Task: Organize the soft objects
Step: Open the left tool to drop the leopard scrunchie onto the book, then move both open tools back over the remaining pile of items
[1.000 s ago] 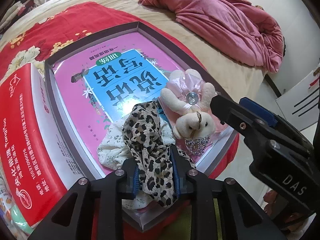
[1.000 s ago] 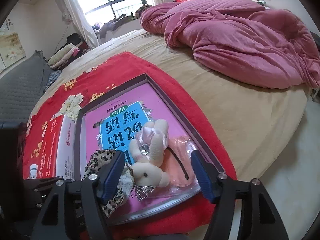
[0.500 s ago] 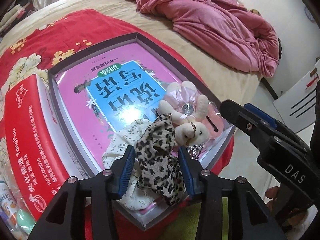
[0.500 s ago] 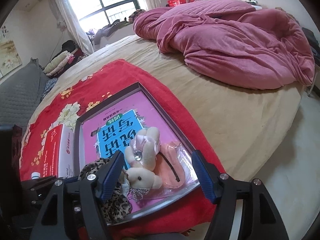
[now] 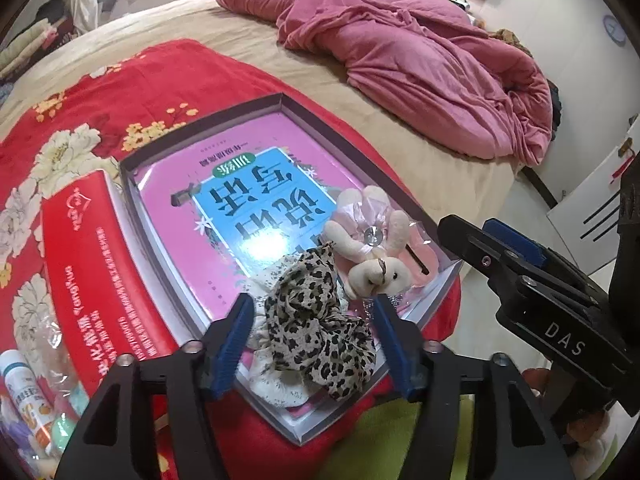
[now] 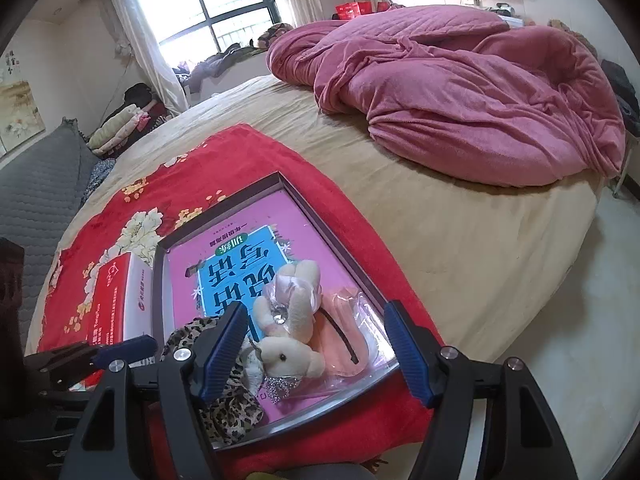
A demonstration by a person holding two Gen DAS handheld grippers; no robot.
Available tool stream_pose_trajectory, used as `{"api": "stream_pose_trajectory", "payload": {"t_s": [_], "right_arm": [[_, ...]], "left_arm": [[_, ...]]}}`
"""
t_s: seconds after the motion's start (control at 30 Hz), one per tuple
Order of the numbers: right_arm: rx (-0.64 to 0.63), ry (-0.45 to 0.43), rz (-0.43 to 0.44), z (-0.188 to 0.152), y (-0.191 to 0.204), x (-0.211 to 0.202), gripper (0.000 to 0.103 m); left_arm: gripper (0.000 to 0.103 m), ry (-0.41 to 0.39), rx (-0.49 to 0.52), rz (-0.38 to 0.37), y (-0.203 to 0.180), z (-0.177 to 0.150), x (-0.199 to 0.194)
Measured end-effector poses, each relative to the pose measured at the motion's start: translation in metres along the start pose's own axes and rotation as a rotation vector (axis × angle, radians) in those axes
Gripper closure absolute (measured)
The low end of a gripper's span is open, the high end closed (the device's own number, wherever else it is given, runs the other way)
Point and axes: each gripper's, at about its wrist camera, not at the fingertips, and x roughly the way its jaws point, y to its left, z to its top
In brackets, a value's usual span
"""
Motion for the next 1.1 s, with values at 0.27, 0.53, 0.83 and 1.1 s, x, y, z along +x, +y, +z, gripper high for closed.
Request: {"api": "stream_pose_trajectory", "payload": {"t_s": [0.27,0.53,0.83,1.1], "right_arm": [[-0.008,-0.013,-0.001,0.002,0.004,-0.01,0.031],[-0.019,-0.027,-0.004,0.004,0.011,-0.019,0.03],[-0.016,-0.063,-0.038,0.007,0.016,-0.035,0.026],[-0.03,-0.102,-0.043,0.011,0.026,-0.054,0.023]], "left_arm": [[0.029,-0.028,-0.011,0.027,0.005,-0.002,-0.017],[0.027,-0.067,-0.017,0.054,0.008,-0.005,-0.039],[0.025,-0.114,-0.022,0.075,0.011,-0.008,-0.064],[0.025,-0.146,-0.031,0.088,0.016,-0.012,-0.086]]}}
